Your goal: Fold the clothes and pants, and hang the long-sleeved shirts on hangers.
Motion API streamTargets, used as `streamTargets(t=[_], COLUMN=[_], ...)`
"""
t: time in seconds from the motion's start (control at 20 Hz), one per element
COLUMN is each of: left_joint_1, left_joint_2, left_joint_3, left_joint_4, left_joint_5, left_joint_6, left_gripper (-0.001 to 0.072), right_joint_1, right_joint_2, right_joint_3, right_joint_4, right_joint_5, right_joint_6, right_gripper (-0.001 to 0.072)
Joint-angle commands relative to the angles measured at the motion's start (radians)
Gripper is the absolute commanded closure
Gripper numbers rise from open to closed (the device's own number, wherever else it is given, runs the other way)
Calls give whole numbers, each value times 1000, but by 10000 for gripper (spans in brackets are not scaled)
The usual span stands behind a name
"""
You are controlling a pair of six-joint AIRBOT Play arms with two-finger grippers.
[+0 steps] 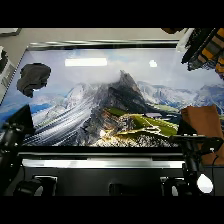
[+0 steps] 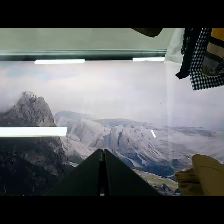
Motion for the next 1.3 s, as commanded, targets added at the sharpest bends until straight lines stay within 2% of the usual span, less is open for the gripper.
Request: streamTargets(t=[0.0, 0.1, 0.3, 0.35, 0.4, 0.55, 0.6, 0.65, 0.7, 0.75, 0.85, 0.9, 1.0, 1.05, 1.15, 1.25], left_joint_1=[1, 4, 30, 38, 51, 130, 148, 155, 152, 151, 155, 159, 179, 193, 231, 277], left_joint_2=[-240, -415, -724, -785, -834, -945, -964, -974, -975, -974, -962, -954, -936, -927, -920, -933], left_joint_3=[246, 350, 390, 378, 365, 350, 350, 350, 350, 350, 352, 363, 403, 433, 506, 563], left_joint_4=[90, 183, 195, 195, 195, 238, 286, 388, 552, 732, 1139, 1329, 1552, 1609, 1627, 1627], left_joint_5=[-76, -74, -92, -126, -184, -500, -603, -679, -708, -716, -711, -709, -690, -667, -602, -480], left_joint_6=[167, 166, 159, 104, 13, -387, -435, -456, -526, -634, -917, -1050, -1257, -1321, -1356, -1425], left_gripper=[598, 599, 598, 598, 598, 598, 598, 600, 600, 600, 595, 508, -13, -13, -13, -13], right_joint_1=[0, 0, 0, 0, 0, 0, 0, 0, 0, 0, 0, 0, 0, 0, 0, 0], right_joint_2=[0, 0, 0, 0, 0, 0, 0, 0, 0, 0, 0, 0, 0, 0, 0, 0], right_joint_3=[0, 0, 0, 0, 0, 0, 0, 0, 0, 0, 0, 0, 0, 0, 0, 0], right_joint_4=[2, 2, 2, 2, 2, 2, 2, 2, 2, 2, 2, 2, 2, 2, 2, 2], right_joint_5=[0, 0, 0, 0, 0, 0, 0, 0, 0, 0, 0, 1, 0, 0, 0, 0], right_joint_6=[0, 0, 0, 0, 0, 0, 0, 0, 0, 0, 0, 0, 0, 0, 0, 0], right_gripper=[680, 680, 680, 680, 680, 680, 680, 680, 680, 680, 680, 680, 680, 680, 680, 680])
